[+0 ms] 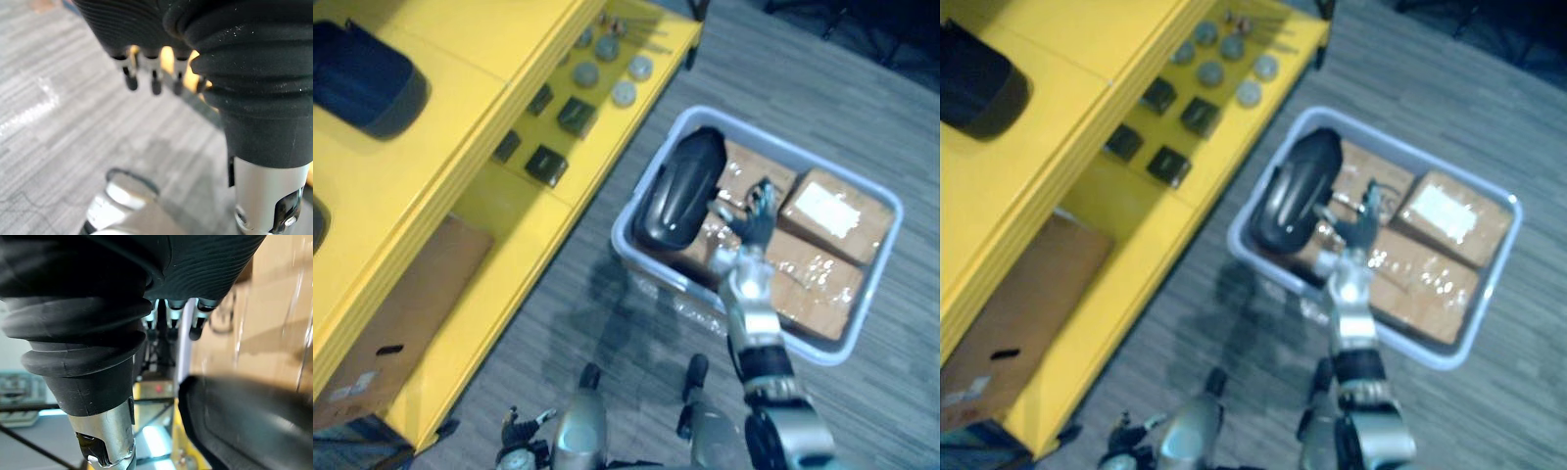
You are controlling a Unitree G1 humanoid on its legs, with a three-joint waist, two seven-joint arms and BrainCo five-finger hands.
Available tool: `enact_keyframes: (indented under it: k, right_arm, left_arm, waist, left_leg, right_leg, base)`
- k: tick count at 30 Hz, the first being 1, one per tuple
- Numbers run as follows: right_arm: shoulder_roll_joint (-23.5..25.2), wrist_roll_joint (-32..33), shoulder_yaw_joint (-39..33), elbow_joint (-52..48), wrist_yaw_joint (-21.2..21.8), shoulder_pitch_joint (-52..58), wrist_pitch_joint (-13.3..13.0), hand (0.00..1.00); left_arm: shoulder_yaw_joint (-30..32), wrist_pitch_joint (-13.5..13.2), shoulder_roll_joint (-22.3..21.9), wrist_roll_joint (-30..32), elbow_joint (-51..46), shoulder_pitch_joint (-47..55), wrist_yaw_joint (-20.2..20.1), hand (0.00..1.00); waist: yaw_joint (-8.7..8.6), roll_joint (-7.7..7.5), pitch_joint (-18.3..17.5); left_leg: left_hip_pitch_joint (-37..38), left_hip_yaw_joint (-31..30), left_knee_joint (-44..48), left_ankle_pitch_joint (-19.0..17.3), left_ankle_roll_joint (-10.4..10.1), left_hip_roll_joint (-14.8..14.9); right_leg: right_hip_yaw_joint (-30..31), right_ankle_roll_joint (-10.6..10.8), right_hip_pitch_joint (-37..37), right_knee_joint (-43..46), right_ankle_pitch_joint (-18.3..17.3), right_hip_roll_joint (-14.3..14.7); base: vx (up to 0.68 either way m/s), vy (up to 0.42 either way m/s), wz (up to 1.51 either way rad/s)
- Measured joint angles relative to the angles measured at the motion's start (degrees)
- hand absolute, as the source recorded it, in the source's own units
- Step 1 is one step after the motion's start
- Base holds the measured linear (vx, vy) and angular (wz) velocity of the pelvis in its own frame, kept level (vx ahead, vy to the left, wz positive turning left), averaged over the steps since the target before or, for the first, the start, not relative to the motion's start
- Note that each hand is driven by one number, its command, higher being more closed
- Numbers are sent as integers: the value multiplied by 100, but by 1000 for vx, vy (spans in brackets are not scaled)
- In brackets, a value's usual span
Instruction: Walk over and take plastic housings, then place them on the shelf
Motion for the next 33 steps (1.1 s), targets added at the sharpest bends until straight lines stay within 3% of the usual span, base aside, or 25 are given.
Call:
enact_keyframes:
  k: [5, 10, 14, 20, 27, 33]
  right_arm:
    - [-876, 242, -304, 1726, -447, -1634, 221, 0]
    - [-1542, 270, -370, 2388, -732, -2013, 378, 0]
    - [-1585, 275, -401, 2479, -1041, -2064, 418, 0]
    - [-1599, 519, -379, 2599, -1110, -2246, 431, 0]
    - [-1603, 772, -89, 3405, -700, -2622, 470, 0]
    - [-1880, 775, 238, 3823, -505, -2794, 500, 0]
  left_arm:
    - [-498, -74, 136, -197, -61, -158, 36, 0]
    - [-792, -79, 179, -231, 145, -483, 39, 0]
    - [-1122, -77, 303, -258, 319, -631, 146, 0]
    - [-1230, -74, 339, -464, 489, -783, 161, 0]
    - [-1377, -95, 400, -681, 569, -922, 160, 0]
    - [-1432, -104, 426, -692, 573, -970, 151, 0]
  waist:
    - [106, 95, 190]
    - [206, 219, 293]
    - [202, 223, 297]
    - [199, 215, 305]
    - [233, 151, 371]
    - [260, 137, 397]
  left_leg:
    - [-395, -299, -3, 109, -19, -89]
    - [-623, -510, 1, 199, -18, -183]
    - [-759, -625, 31, 208, -25, -205]
    - [-819, -594, 33, 214, -17, -217]
    - [-898, -417, 27, 214, -15, -205]
    - [-977, -462, 52, 213, -14, -219]
  right_leg:
    - [-275, -15, -193, -60, 142, -74]
    - [-474, -11, -247, -138, 242, -134]
    - [-575, -15, -309, -139, 256, -141]
    - [-560, -70, -406, -147, 371, -144]
    - [-404, -138, -600, -161, 471, -137]
    - [-435, -136, -620, -196, 473, -143]
  base:
    - [-81, -11, 28]
    - [-52, -23, 25]
    - [-31, -26, 13]
    - [-15, -14, -3]
    - [-14, -14, -12]
    - [-10, -18, 3]
